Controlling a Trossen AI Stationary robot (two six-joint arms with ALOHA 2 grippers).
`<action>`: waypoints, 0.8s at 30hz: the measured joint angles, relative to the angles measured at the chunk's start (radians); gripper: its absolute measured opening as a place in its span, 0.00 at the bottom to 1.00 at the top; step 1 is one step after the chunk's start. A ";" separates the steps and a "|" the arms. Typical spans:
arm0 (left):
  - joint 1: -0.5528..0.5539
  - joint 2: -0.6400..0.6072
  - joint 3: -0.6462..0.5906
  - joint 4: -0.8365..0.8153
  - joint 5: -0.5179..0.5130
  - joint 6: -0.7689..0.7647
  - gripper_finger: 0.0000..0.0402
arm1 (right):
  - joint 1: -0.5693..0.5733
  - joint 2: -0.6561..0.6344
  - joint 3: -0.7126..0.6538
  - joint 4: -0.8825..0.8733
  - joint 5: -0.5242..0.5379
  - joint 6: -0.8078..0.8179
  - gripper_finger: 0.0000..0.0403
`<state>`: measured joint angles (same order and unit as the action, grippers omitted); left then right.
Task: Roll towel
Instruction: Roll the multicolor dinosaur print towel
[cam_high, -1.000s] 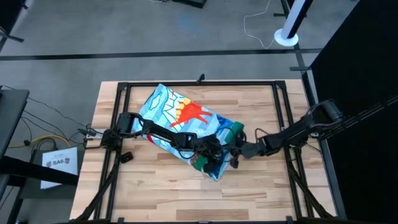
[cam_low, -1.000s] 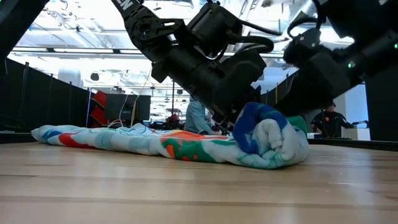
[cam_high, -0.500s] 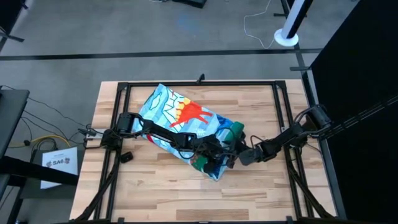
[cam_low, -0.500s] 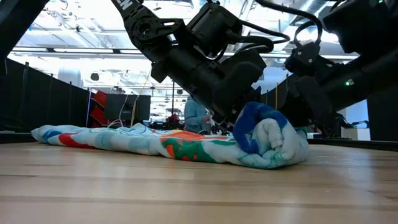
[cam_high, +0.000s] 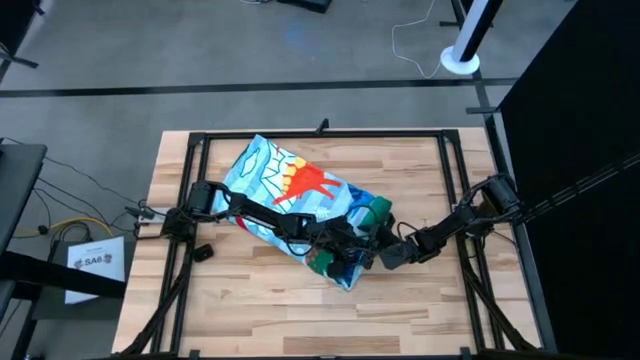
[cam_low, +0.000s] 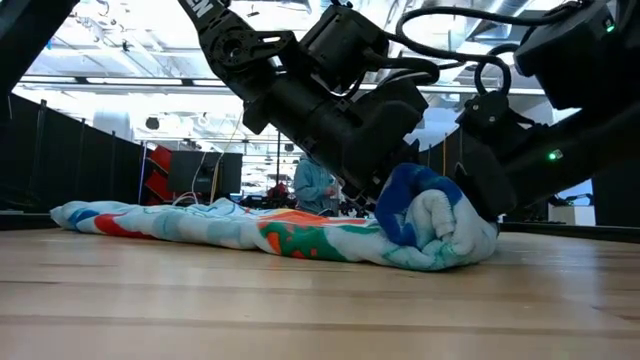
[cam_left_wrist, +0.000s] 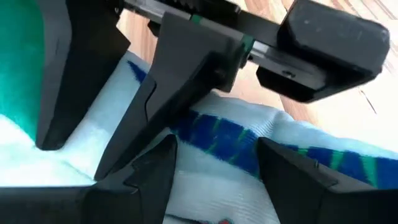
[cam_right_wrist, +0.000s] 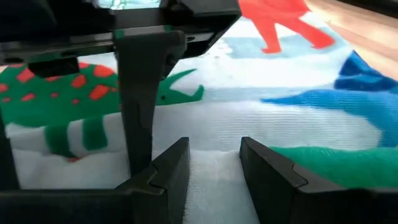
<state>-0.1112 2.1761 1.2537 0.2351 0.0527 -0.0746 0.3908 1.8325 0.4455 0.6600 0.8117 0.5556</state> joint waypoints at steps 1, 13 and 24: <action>0.000 -0.009 0.000 -0.003 0.004 0.001 0.53 | 0.000 0.005 0.001 0.000 0.002 0.011 0.33; 0.033 -0.232 -0.003 -0.259 0.023 0.196 0.53 | -0.003 0.004 -0.001 -0.009 -0.032 0.021 0.33; 0.234 -0.102 -0.001 -0.274 0.024 0.293 0.53 | -0.004 0.001 -0.002 -0.018 -0.065 0.062 0.33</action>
<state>0.1230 2.0743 1.2524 -0.0387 0.0765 0.2184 0.3870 1.8334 0.4431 0.6421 0.7464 0.6175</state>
